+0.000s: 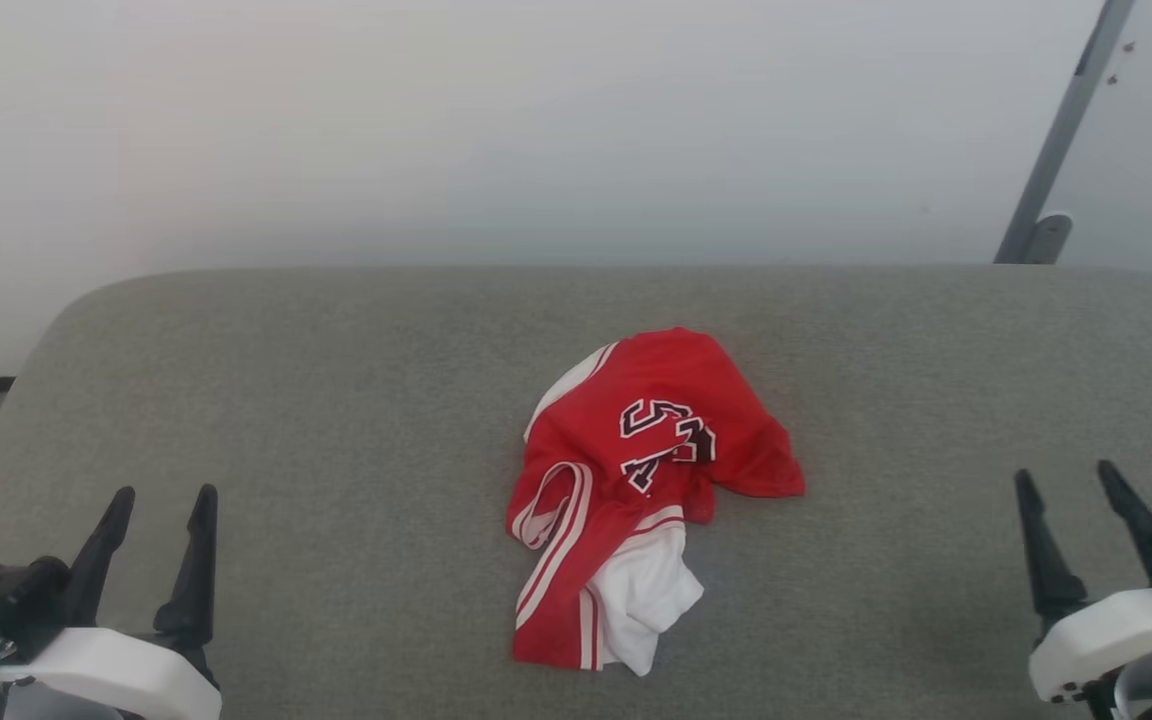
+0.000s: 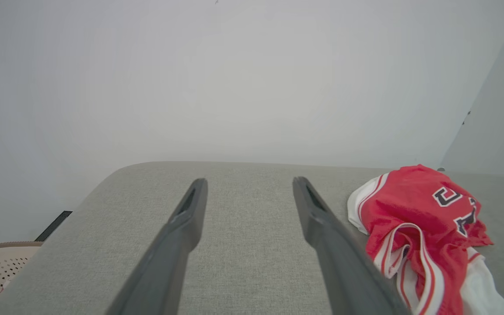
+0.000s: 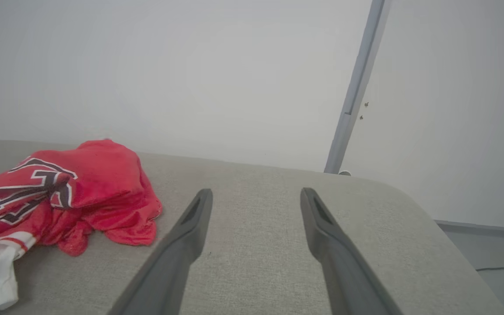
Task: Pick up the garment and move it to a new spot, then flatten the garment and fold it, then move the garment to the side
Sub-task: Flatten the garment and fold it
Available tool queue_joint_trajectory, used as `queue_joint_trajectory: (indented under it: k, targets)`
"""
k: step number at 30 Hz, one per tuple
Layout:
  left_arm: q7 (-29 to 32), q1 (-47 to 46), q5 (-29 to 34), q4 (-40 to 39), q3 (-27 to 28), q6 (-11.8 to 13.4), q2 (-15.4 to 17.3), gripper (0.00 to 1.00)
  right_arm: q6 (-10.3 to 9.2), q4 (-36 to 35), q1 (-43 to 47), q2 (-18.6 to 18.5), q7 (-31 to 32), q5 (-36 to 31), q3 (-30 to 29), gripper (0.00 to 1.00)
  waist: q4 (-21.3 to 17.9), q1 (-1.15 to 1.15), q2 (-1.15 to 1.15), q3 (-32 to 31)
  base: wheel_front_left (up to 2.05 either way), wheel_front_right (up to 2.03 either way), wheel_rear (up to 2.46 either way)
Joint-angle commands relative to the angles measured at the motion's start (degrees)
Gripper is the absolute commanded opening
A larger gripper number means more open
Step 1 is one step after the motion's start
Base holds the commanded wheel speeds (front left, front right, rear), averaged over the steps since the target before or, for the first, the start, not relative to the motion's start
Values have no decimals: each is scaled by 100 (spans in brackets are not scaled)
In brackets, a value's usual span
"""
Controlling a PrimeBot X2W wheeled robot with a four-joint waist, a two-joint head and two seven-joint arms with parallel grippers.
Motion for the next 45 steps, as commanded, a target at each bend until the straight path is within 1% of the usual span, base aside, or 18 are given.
queue_joint_trajectory:
  k: [1, 3, 5, 11, 13, 15, 17, 25, 27, 32, 38, 39, 40, 41, 45]
  targets:
    - [10, -19, 11, -20, -18, 1, 20, 100, -1, -29, 11, -44, 30, 68, 93, 100, 64, 0, 0, 41, 0, 0, 0]
    - [35, -52, -8, -42, -45, 1, 1, 100, -1, -58, -3, -90, 77, 132, 290, 100, 138, 0, 0, 74, 0, 0, 0]
    - [57, -69, 31, -71, -82, 54, -22, 100, -1, -95, -22, -152, 142, 235, 498, 100, 227, 0, 0, 122, 0, 0, 0]
    - [98, -141, 151, -155, -228, 148, -81, 100, -1, -229, -122, -435, 435, 661, 1395, 100, 532, 0, 0, 285, 0, 0, 0]
    - [109, -211, 124, -155, -265, 110, -98, 100, -1, -293, -163, -575, 583, 833, 1706, 100, 654, 0, 0, 380, 0, 0, 0]
    - [122, -253, 193, -154, -355, 155, -160, 100, -1, -364, -196, -734, 738, 1053, 1999, 100, 778, 0, 0, 476, 0, 0, 0]
    - [109, -339, 199, -138, -415, 136, -200, 100, -1, -438, -281, -919, 906, 1239, 2306, 100, 897, 0, 0, 574, 0, 0, 0]
    - [19, -581, 246, -30, -651, 133, -439, 100, -1, -721, -576, -1615, 1667, 2107, 3289, 100, 1296, 0, 0, 959, 0, 0, 0]
    - [-16, -636, 271, 16, -692, 189, -505, 100, 0, -789, -662, -1773, 1820, 2284, 3468, 100, 1374, 0, 0, 1053, 0, 0, 0]
    - [-155, -772, 258, 128, -796, 203, -676, 100, -1, -853, -880, -2089, 2096, 2590, 3867, 100, 1532, 0, 0, 1258, 0, 0, 0]
    - [-268, -884, 290, 286, -889, 190, -797, 100, -1, -689, -1075, -2214, 2226, 2655, 4147, 100, 1668, 0, 0, 1382, 0, 0, 0]
    - [-270, -902, 289, 315, -903, 184, -810, 100, 0, -659, -1115, -2209, 2232, 2658, 4191, 61, 1685, 0, 0, 1393, 0, 0, 0]
    - [-298, -911, 282, 339, -906, 192, -824, 100, 0, -585, -1178, -2206, 2215, 2614, 4215, 28, 1698, 0, 0, 1401, 0, 0, 0]
    - [-312, -925, 277, 369, -909, 200, -832, 100, 0, -541, -1236, -2226, 2198, 2524, 4290, 0, 1709, 0, 0, 1406, 0, 0, 0]
    - [-377, -972, 226, 469, -884, 175, -837, 100, -1, -309, -1339, -2156, 2059, 2453, 4273, 0, 1692, 0, 0, 1386, 0, 0, 0]
